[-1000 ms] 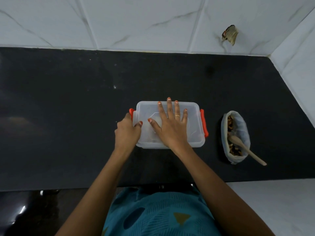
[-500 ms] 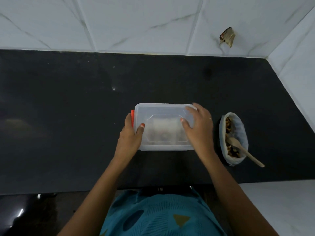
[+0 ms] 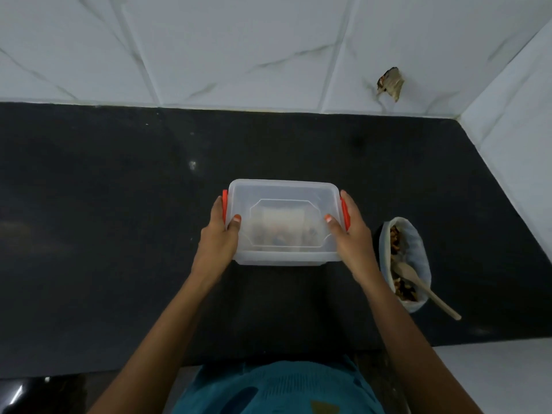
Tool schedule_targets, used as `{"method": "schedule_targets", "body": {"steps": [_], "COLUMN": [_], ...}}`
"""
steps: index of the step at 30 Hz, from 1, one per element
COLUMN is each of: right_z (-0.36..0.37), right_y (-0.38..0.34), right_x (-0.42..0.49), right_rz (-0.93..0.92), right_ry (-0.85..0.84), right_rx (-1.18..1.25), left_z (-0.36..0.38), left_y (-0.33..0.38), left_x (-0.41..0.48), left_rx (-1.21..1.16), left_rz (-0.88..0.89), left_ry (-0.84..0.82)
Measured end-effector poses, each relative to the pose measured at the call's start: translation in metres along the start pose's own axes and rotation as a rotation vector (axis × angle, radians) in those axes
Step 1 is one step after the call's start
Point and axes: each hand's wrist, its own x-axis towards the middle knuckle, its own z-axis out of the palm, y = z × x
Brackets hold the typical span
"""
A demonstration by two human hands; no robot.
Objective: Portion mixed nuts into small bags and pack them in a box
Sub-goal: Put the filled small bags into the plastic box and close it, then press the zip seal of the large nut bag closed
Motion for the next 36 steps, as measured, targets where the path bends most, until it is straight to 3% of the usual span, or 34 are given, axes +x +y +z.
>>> {"method": "schedule_targets", "body": {"steps": [9, 16, 28, 36], "right_z": [0.006, 0.025, 0.036, 0.015], "right_y": [-0.042, -0.054, -0.04, -0.045], "right_x": [0.102, 0.168, 0.204, 0.187], "right_rz": [-0.102, -0.121, -0.079, -0.084], "right_ry": [0.003, -0.005, -0.031, 0.044], "right_rx": [-0.046, -0.056, -0.074, -0.001], "left_z": [-0.004, -0.005, 0.001, 0.003], "left_y": [0.052, 0.069, 0.066, 0.074], "left_x": [0.095, 0.154, 0.194, 0.177], "left_rx": [-0.029, -0.041, 0.032, 0.174], "left_rz": [0.09, 0.044, -0.015, 0.096], "left_ry": [0.071, 0.114, 0.054, 0.304]}}
